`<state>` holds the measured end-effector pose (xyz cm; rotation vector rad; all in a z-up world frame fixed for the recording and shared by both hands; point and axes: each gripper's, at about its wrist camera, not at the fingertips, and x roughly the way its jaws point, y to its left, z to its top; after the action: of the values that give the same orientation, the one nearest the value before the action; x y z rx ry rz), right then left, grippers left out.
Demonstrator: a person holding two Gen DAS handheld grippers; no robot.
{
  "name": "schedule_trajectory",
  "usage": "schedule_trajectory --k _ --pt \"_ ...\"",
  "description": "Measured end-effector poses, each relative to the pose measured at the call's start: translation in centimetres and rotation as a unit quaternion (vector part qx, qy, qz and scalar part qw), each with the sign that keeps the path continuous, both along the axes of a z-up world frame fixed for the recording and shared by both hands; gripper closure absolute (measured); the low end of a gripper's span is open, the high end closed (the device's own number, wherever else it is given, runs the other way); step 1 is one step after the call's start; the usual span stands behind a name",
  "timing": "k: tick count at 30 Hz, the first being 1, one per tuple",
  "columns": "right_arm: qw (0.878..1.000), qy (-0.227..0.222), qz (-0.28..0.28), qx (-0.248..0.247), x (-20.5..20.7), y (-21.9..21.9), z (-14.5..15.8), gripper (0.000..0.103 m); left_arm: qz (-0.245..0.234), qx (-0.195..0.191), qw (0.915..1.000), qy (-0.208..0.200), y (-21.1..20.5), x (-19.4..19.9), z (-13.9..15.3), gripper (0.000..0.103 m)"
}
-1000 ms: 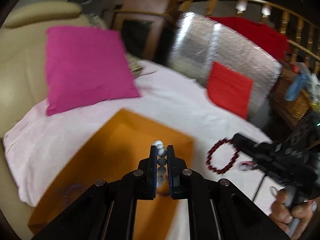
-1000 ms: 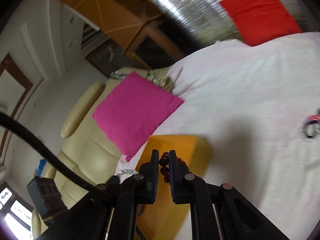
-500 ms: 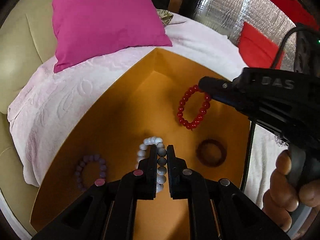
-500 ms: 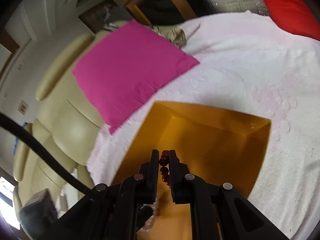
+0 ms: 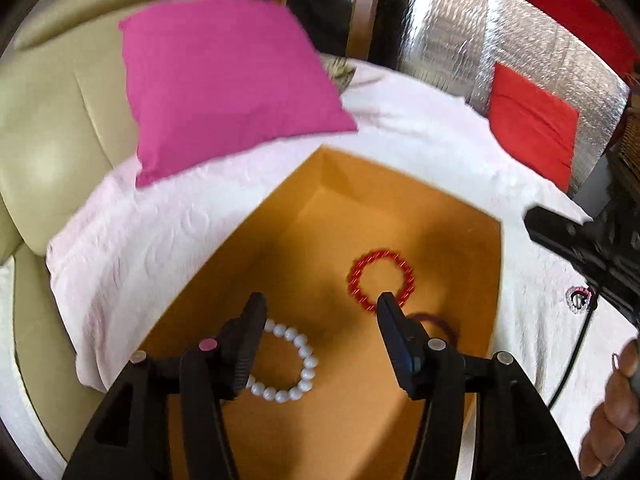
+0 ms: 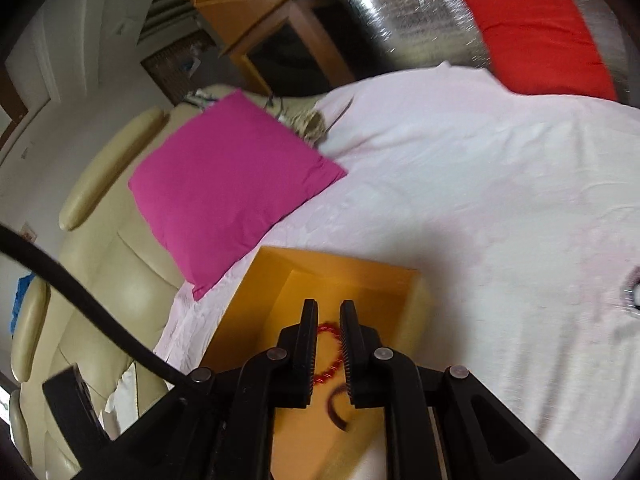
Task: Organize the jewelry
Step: 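Open the right tool over the box while the left tool releases the white bracelet, then move both open tools toward the black hair tie and clear bead bracelet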
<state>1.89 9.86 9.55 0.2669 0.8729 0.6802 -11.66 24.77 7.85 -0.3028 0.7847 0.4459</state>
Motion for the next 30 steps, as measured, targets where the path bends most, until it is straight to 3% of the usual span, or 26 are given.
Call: schedule_trajectory --k 5,14,20,30 --pt "0.999 0.004 -0.032 -0.006 -0.9 -5.2 0.3 0.067 -0.005 0.046 0.9983 -0.036 -3.1 0.5 1.9 0.038" --pt "0.993 -0.004 -0.120 -0.001 -3.4 -18.7 -0.1 0.067 -0.031 0.123 0.9862 -0.106 -10.7 1.3 4.5 0.030" --pt "0.981 0.014 -0.188 0.034 -4.2 -27.8 -2.0 0.067 -0.071 0.146 0.9825 -0.092 -15.3 3.1 3.5 0.028" --pt "0.968 0.076 -0.224 0.087 -2.9 -33.3 -4.9 0.067 -0.123 0.151 0.9797 -0.048 -21.2 6.4 1.0 0.028"
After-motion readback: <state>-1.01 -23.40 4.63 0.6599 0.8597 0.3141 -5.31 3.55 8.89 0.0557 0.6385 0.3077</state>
